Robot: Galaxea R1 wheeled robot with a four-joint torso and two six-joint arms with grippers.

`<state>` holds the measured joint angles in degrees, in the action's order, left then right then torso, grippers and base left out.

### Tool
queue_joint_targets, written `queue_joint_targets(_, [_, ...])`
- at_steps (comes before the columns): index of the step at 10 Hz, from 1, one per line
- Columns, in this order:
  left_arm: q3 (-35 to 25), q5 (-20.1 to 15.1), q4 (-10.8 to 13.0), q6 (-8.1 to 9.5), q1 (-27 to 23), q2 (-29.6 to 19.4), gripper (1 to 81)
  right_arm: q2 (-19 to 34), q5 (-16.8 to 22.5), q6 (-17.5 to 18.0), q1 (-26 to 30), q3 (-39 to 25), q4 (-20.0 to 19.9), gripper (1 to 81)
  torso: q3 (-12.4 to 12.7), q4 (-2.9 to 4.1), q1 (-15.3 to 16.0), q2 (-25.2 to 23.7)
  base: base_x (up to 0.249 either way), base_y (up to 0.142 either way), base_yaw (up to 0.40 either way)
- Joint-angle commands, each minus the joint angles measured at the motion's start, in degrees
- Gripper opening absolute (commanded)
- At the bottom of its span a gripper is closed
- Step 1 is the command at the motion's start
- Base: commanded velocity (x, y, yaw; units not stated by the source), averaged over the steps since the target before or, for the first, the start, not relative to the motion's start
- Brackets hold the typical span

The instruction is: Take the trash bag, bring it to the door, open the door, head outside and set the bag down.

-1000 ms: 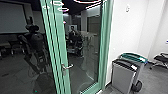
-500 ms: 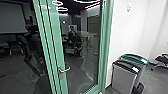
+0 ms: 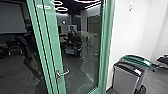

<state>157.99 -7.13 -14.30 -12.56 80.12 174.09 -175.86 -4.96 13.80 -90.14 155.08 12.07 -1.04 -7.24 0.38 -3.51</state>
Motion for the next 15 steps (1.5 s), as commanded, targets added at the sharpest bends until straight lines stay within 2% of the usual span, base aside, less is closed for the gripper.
queue_joint_targets(1, [0.1, -3.2, 0.5, -0.54, -4.1, -0.1, 1.0, -0.7, 2.1, -0.1, 2.9, -0.3, 0.7, 81.1, 0.0, 0.0, 0.0, 0.0, 0.142, 0.0, 0.0])
queue_joint_targets(15, [0.1, -3.2, 0.5, -0.54, -4.1, 0.1, 1.0, -0.8, 2.1, -0.1, 3.0, -0.3, 0.7, 81.1, 0.0, 0.0, 0.0, 0.0, 0.128, 0.0, 0.0])
